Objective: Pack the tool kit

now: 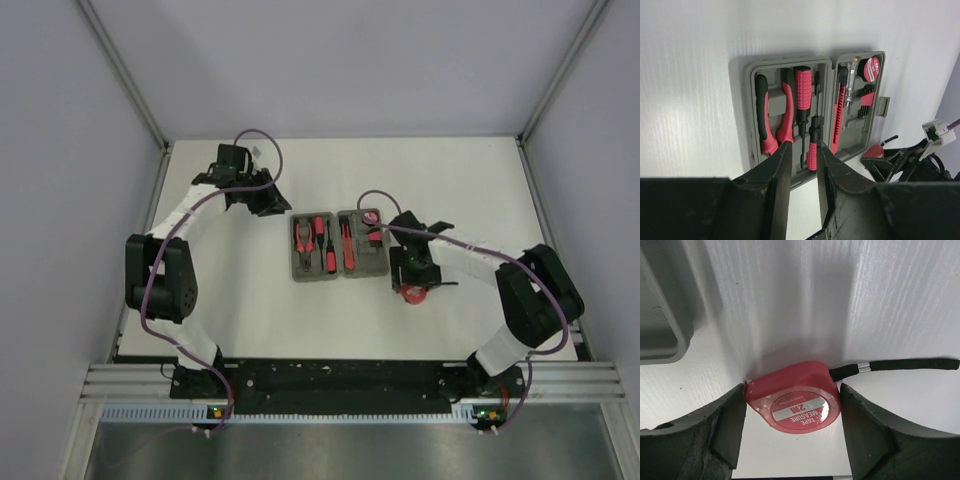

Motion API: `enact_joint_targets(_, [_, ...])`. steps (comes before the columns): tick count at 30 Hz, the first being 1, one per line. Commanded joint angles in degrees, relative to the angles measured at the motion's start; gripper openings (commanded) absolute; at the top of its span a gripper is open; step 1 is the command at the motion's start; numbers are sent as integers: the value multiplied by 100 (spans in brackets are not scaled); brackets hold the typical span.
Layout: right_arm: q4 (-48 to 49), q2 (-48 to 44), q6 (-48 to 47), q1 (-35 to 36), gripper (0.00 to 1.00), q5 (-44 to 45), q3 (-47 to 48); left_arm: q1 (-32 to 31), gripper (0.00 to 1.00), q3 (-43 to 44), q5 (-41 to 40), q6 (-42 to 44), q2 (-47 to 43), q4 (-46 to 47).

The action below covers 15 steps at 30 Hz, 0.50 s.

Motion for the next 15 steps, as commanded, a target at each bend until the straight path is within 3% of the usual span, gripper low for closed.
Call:
enact_joint_targets(1, [-112,23,76,103,33,-172,622,34,30,-48,74,43,-106,157])
enact_joint_targets(8, [-613,294,-135,130,32,-619,2686,69,30,-39,31,34,-150,78])
enact_joint_targets(15, [-622,1348,-390,542,31,-1366,4585,279,30,-170,-268,-18,-343,-27])
